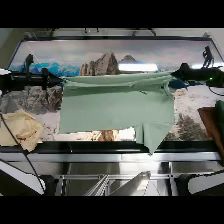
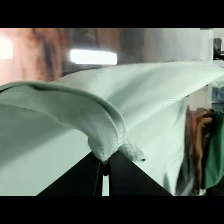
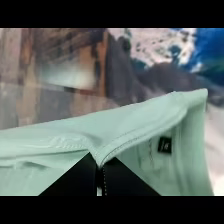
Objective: Fold the shirts.
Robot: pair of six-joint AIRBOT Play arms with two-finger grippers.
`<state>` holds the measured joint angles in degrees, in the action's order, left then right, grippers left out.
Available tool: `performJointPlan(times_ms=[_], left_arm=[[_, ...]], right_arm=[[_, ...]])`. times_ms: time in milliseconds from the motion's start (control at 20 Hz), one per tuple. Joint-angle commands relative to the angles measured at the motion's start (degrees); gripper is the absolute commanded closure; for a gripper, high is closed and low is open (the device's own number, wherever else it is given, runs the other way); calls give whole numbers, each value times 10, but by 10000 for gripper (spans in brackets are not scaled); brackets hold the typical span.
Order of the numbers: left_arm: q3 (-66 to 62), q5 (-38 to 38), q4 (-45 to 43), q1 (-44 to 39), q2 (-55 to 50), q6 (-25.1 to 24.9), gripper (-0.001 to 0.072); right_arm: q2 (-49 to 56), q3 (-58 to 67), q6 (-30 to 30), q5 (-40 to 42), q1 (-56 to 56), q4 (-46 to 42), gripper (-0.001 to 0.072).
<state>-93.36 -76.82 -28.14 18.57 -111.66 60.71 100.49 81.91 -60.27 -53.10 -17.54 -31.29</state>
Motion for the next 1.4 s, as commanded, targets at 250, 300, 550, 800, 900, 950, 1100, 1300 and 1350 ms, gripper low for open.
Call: performJointPlan(times_ms=[250,300,550,800,900,950,1100,1300,1350], left_arm=[[-205,-38,-11,-18,-162,54,697],[-209,-49,-19,-18,-162,58,697],[-213,-110,-127,-24,-162,91,697],[-213,-97,-149,-46,-162,93,695],[-213,-103,-167,-51,-162,111,464],[-216,-112,-177,-49,-162,134,369],[-252,-167,-205,-21,-159,189,371],[-183,-184,-226,30,-84,192,373],[-147,-186,-251,38,-60,187,373]], right_arm=[[92,33,94,35,-11,88,690],[92,33,88,26,-18,75,690],[102,32,85,-56,-45,48,689],[131,32,85,-68,-31,49,688],[132,33,85,-71,-30,49,686],[129,34,84,-78,-33,49,608],[97,36,83,-108,-61,49,409],[50,31,29,-232,-119,-14,430],[41,18,20,-275,-128,-44,494]])
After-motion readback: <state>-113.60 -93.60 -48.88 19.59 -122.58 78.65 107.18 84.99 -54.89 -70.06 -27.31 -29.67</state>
